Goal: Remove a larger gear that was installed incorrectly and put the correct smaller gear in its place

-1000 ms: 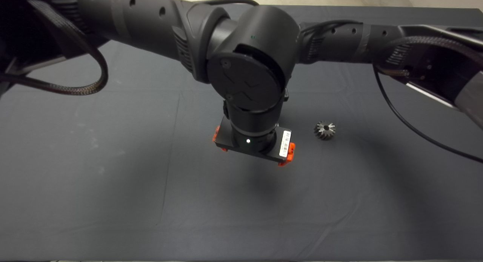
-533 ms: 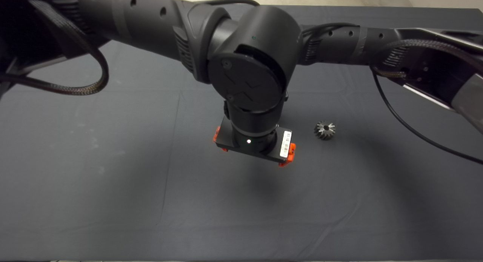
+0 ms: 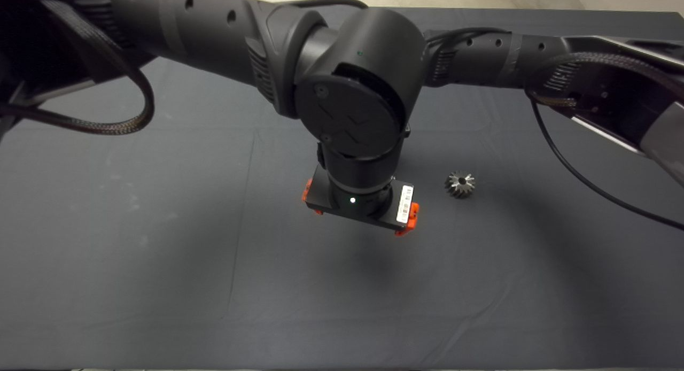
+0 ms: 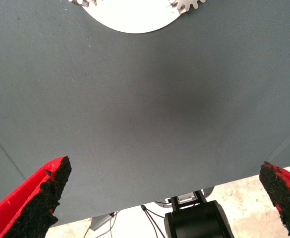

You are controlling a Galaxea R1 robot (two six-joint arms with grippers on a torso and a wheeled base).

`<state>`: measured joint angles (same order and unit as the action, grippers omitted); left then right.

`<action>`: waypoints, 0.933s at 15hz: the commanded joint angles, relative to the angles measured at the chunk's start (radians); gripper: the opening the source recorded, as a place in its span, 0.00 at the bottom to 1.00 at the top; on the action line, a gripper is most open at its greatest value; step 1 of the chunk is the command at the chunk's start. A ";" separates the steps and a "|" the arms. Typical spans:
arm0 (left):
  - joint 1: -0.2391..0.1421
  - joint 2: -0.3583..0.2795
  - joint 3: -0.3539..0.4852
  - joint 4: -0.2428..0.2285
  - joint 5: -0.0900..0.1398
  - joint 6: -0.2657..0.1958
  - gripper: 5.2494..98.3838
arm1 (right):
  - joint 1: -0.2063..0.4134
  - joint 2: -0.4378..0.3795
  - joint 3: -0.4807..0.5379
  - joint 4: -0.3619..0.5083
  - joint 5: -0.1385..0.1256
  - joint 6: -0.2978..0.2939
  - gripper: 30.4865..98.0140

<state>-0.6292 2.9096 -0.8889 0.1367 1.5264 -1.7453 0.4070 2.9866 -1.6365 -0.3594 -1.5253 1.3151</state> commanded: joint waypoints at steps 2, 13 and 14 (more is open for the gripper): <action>-0.014 0.004 0.001 0.000 0.061 0.000 0.99 | 0.028 0.012 -0.006 -0.039 -0.078 -0.007 0.07; -0.014 0.004 -0.004 0.003 0.061 0.000 0.99 | 0.027 0.018 -0.001 -0.047 -0.078 0.001 0.08; -0.014 0.004 -0.004 0.003 0.061 0.000 0.99 | 0.027 0.018 -0.001 -0.047 -0.078 0.003 0.08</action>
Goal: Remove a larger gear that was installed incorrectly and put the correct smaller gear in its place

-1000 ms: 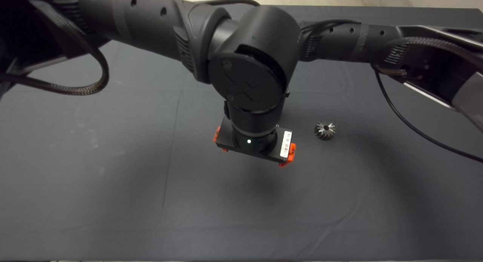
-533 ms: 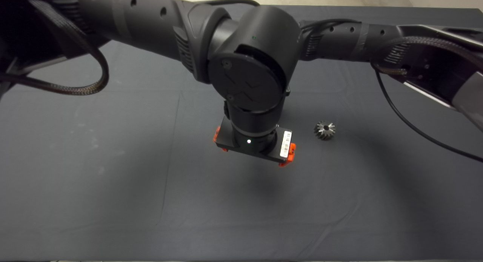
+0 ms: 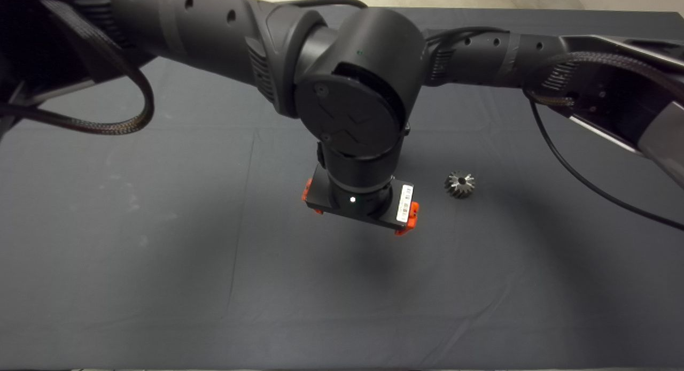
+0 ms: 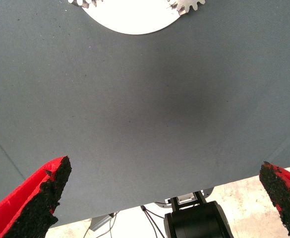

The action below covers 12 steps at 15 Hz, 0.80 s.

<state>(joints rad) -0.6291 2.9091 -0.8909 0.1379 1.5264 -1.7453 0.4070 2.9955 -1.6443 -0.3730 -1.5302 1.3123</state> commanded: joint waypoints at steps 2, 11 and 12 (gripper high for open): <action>-0.014 0.004 -0.002 0.002 0.061 0.000 0.99 | 0.027 0.009 0.008 -0.033 -0.073 0.008 0.08; -0.014 0.005 -0.011 0.002 0.061 0.000 0.99 | 0.027 0.010 0.008 -0.032 -0.071 0.008 0.08; -0.014 0.005 -0.011 0.002 0.061 0.000 0.99 | 0.027 0.010 0.008 -0.033 -0.070 0.008 0.08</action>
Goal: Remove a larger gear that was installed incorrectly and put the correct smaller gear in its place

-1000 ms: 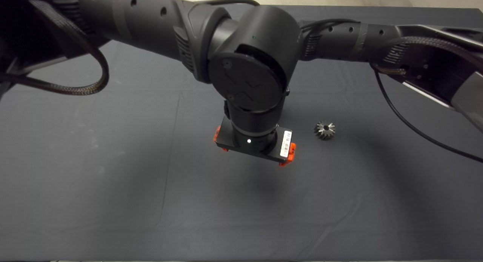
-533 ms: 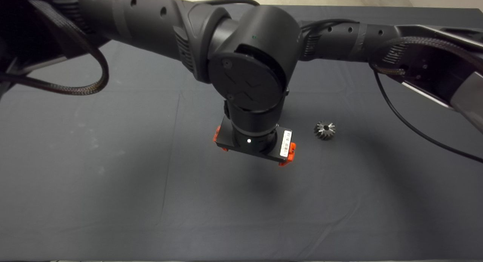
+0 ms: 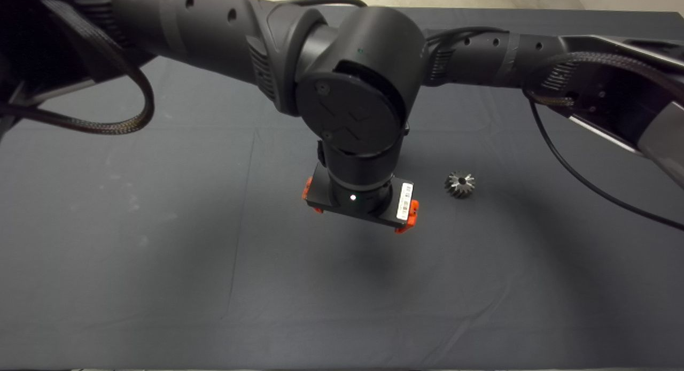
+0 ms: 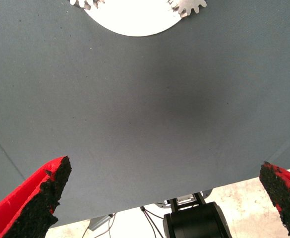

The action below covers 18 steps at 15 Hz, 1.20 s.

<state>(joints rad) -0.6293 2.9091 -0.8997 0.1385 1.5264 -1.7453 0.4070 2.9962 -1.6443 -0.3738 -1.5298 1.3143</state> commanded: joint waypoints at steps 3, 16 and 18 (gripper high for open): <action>-0.014 0.006 -0.003 0.001 0.061 0.000 0.99 | 0.027 0.010 0.017 -0.031 -0.070 0.008 0.08; -0.014 0.006 0.001 0.001 0.061 0.000 0.99 | 0.018 0.004 0.090 -0.030 -0.073 0.053 0.08; -0.014 0.006 0.001 0.001 0.061 0.000 0.99 | 0.018 0.005 0.071 -0.031 -0.073 0.045 0.08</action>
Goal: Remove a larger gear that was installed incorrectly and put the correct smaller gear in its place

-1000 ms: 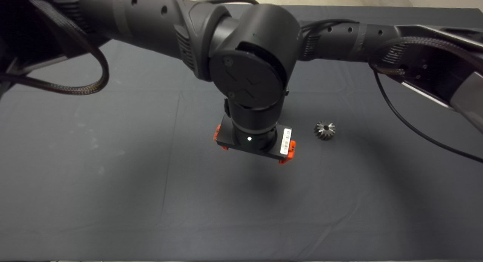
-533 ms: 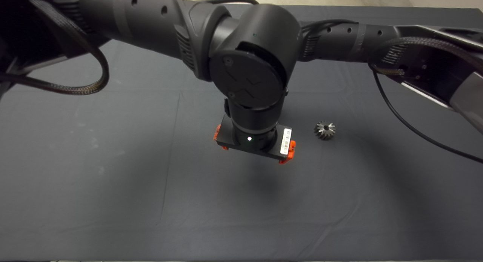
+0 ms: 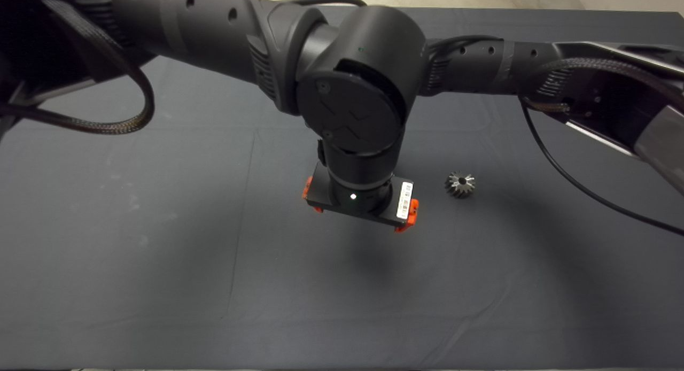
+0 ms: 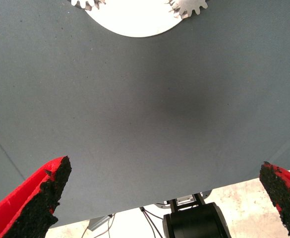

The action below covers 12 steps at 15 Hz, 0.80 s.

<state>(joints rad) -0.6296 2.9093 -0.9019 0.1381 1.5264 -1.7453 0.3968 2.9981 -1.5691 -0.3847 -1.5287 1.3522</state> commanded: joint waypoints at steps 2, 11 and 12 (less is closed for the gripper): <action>-0.013 0.008 0.005 0.002 0.061 0.000 0.99 | 0.027 0.003 -0.011 -0.022 -0.074 0.004 0.08; -0.012 0.011 0.002 0.002 0.061 0.000 0.99 | 0.027 0.005 -0.121 -0.062 -0.076 -0.073 0.09; -0.012 0.011 0.000 0.002 0.063 0.000 0.99 | 0.025 0.006 -0.121 -0.062 -0.076 -0.073 0.08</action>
<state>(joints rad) -0.6291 2.9126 -0.9019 0.1385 1.5264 -1.7453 0.4015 3.0030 -1.6591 -0.3888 -1.5294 1.3035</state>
